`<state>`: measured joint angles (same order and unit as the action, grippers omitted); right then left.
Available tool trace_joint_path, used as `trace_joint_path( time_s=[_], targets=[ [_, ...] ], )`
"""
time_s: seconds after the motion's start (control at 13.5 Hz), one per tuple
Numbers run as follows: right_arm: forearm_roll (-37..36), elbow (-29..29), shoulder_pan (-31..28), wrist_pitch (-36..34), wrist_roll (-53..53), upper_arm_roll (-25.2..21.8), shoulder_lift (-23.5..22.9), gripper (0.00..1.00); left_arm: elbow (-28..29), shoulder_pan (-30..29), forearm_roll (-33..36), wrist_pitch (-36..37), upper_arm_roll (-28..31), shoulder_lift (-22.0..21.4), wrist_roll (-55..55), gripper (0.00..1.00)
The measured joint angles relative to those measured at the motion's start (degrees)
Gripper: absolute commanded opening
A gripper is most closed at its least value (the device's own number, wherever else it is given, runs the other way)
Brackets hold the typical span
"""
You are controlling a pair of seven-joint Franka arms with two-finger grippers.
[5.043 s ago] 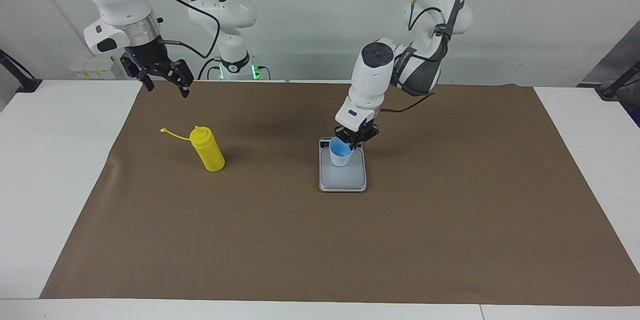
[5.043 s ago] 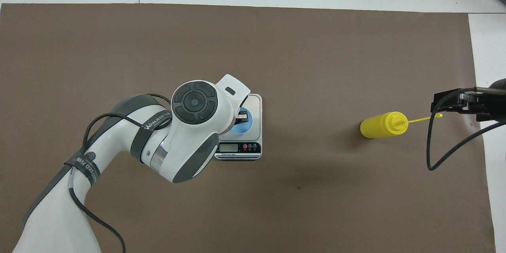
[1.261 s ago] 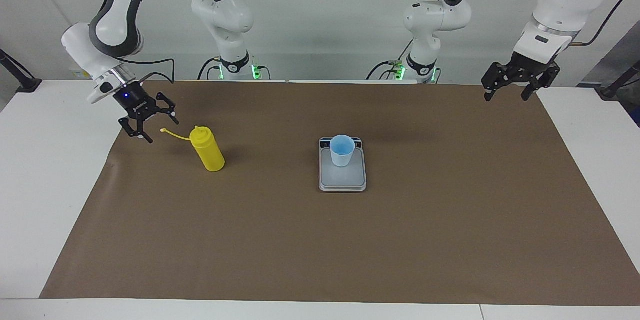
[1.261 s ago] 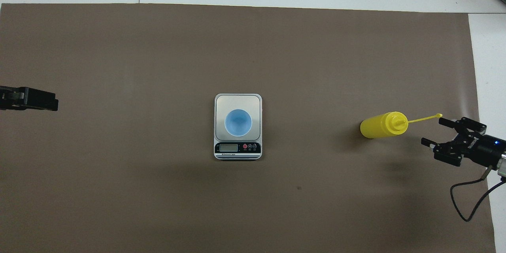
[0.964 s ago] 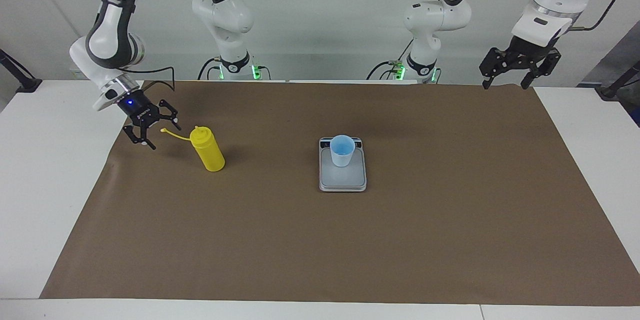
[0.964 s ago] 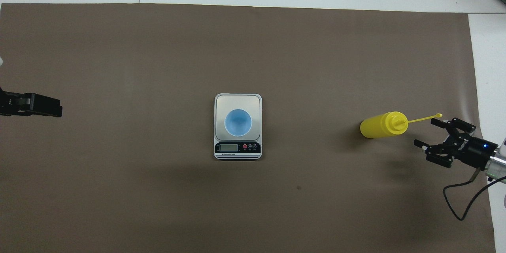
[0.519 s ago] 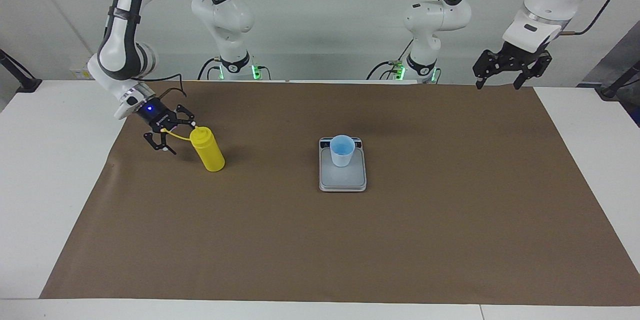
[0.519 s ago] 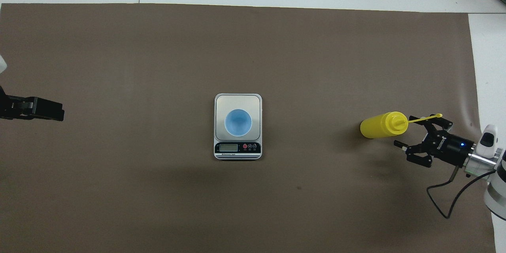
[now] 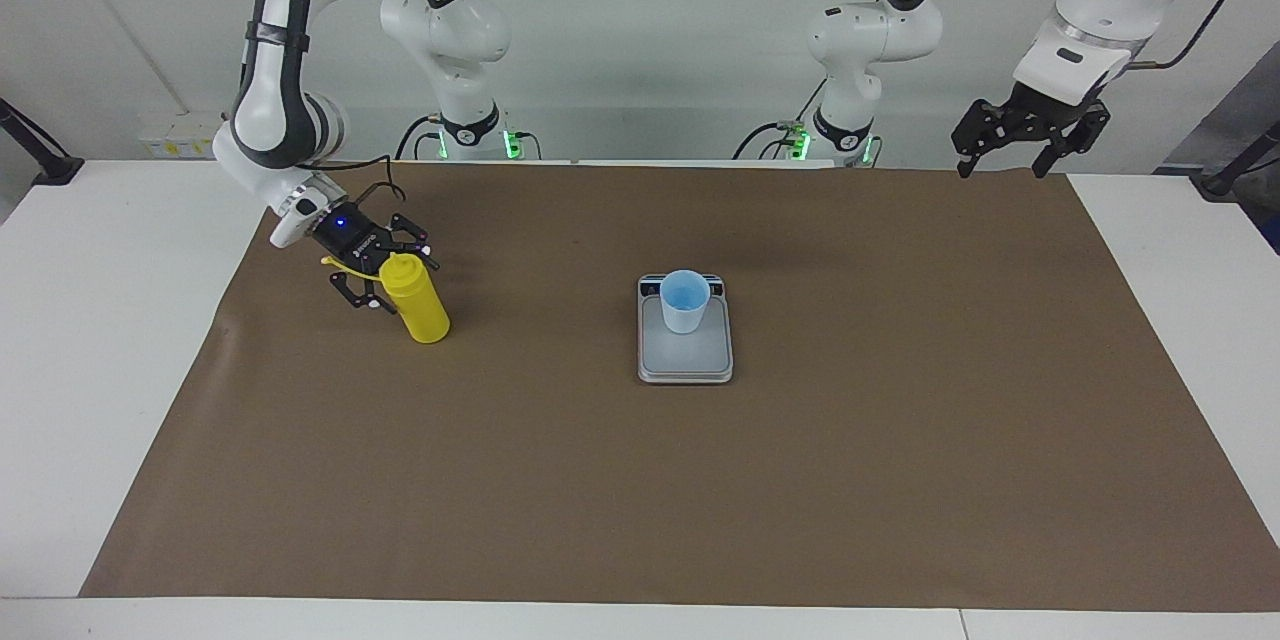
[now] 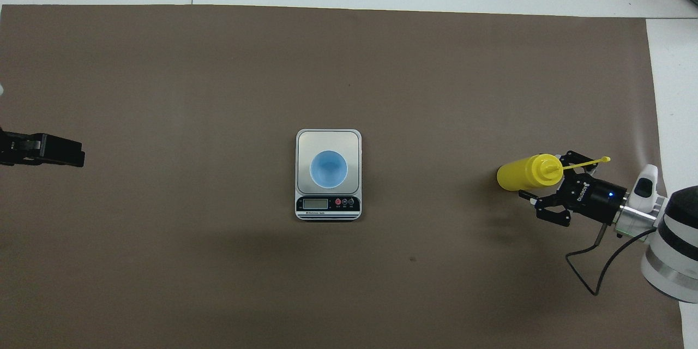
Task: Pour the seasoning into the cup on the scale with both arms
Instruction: 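Reach the right gripper to the yellow bottle and grasp it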
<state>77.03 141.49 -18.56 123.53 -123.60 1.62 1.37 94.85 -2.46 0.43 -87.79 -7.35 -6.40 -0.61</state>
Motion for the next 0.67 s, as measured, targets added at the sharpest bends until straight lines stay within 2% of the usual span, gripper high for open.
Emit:
trace_joint_path(
  time_s=[0.44, 0.59, 0.67],
  targets=[
    [10.83, 0.89, 2.22, 1.29, -9.85, -0.01, -5.21, 1.00, 0.03, 0.69, 0.00, 0.06, 0.08, -0.02, 0.05, 1.00],
    [11.35, 0.80, 2.91, 1.56, -9.92, -0.01, -5.65, 0.57, 0.03, 1.20, -0.01, 0.05, 0.05, -0.02, 0.05, 1.00],
    [11.38, 0.71, 2.95, 1.58, -9.92, -0.01, -5.64, 0.41, 0.03, 1.24, -0.01, 0.05, 0.13, -0.02, 0.05, 1.00]
  ],
)
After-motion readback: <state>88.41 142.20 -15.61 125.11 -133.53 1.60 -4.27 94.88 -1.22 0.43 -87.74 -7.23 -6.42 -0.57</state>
